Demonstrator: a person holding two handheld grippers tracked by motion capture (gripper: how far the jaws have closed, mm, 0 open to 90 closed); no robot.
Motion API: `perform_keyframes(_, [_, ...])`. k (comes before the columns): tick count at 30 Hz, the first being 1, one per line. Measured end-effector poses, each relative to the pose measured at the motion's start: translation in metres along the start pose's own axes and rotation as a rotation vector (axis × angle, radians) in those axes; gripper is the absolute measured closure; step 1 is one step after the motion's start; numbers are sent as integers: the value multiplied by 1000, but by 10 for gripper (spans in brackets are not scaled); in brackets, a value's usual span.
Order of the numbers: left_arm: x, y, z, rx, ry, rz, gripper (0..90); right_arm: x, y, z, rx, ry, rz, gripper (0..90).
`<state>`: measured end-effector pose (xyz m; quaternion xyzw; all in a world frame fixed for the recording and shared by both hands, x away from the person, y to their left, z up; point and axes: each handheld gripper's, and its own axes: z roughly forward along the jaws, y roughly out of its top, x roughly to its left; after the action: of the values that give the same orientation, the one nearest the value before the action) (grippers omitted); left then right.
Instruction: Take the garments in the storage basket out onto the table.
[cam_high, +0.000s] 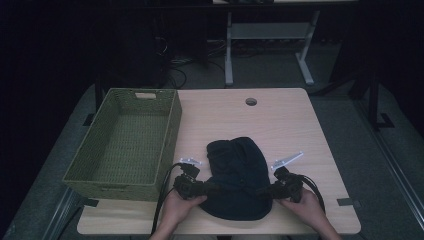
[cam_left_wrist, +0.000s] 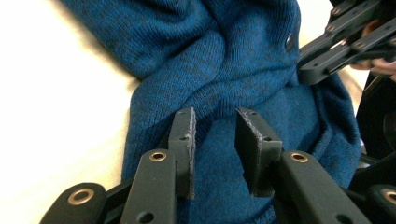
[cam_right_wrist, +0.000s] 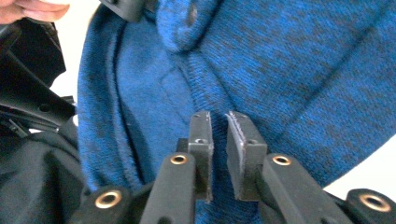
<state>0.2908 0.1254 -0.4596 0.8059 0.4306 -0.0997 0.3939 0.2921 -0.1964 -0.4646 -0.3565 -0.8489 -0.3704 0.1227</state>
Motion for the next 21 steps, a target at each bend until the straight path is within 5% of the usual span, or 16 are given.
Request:
perform_keyframes(12, [-2, -4, 1, -15, -16, 1, 687, 28, 61, -9, -101, 43, -71, 776])
perform_keyframes(21, [-10, -11, 1, -28, -49, 22, 698, 31, 122, 30, -75, 8, -64, 777])
